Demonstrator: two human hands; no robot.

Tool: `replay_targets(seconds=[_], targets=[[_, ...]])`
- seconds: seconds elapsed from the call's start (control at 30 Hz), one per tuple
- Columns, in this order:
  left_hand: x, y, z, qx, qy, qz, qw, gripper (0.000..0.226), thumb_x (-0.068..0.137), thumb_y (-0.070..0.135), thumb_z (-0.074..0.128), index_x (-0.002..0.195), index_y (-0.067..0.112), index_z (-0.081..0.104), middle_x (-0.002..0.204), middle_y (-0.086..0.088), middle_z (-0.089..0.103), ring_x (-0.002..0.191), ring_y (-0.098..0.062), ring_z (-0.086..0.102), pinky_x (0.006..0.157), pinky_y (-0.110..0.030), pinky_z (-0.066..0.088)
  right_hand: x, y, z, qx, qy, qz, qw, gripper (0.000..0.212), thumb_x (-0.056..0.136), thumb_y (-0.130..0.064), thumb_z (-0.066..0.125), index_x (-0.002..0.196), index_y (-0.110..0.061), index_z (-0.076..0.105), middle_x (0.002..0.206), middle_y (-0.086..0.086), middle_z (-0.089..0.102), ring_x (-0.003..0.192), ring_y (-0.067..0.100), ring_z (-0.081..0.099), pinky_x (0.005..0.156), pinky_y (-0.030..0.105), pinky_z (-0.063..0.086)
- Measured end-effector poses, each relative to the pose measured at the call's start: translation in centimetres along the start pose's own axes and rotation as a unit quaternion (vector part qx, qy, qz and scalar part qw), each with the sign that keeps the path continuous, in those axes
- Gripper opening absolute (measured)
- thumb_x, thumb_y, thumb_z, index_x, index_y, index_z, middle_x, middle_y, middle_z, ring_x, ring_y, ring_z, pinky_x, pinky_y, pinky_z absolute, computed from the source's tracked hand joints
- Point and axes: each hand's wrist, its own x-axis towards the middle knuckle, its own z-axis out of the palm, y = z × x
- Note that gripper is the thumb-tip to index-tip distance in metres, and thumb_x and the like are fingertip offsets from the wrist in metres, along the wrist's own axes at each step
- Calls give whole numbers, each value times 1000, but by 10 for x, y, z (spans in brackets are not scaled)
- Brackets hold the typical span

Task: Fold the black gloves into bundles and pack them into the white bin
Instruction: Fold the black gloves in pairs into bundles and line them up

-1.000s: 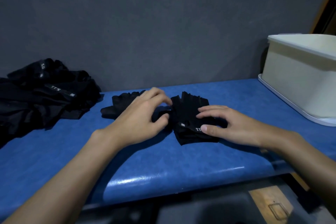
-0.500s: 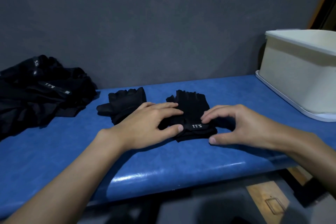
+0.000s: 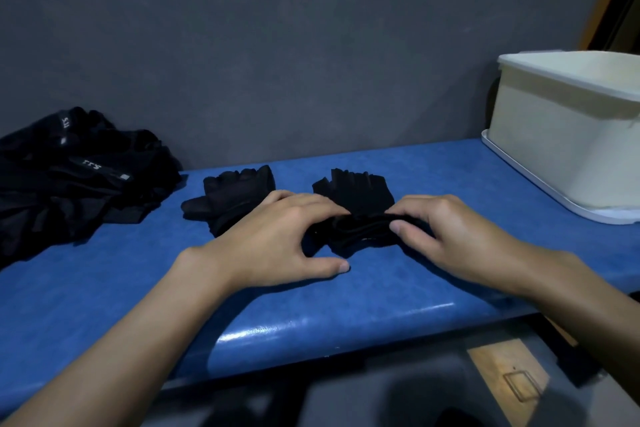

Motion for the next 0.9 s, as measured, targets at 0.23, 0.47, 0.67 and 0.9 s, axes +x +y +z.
replay_targets(seconds=[0.23,0.47,0.67,0.9], targets=[[4,0,7,-211,70,-70,972,23,94,44,61,103,24,69,94,13,73,91,-10,69,84,-39,54,5,-6,-8,213,39,75,973,25,86,-39,60,107,-27,65,84,-3,72,78,10,67,75,24,54],[11,5,12,-291,132,-131,939,21,97,38,60,103,19,70,97,7,75,95,-10,71,90,-45,54,13,-1,-5,285,35,95,953,31,86,-12,70,116,-17,64,105,9,73,104,22,69,96,40,52],[18,5,15,-303,189,-163,920,45,94,43,62,133,35,41,101,12,65,75,-3,63,73,-24,50,29,-1,7,330,84,163,926,14,92,-9,62,104,-12,67,98,21,72,96,29,70,91,38,53],[17,4,18,-275,195,-159,928,51,96,39,60,135,47,30,111,13,62,76,-13,65,77,-28,52,42,9,19,263,117,192,938,11,92,-24,65,92,-13,67,83,19,67,72,15,58,72,29,46]])
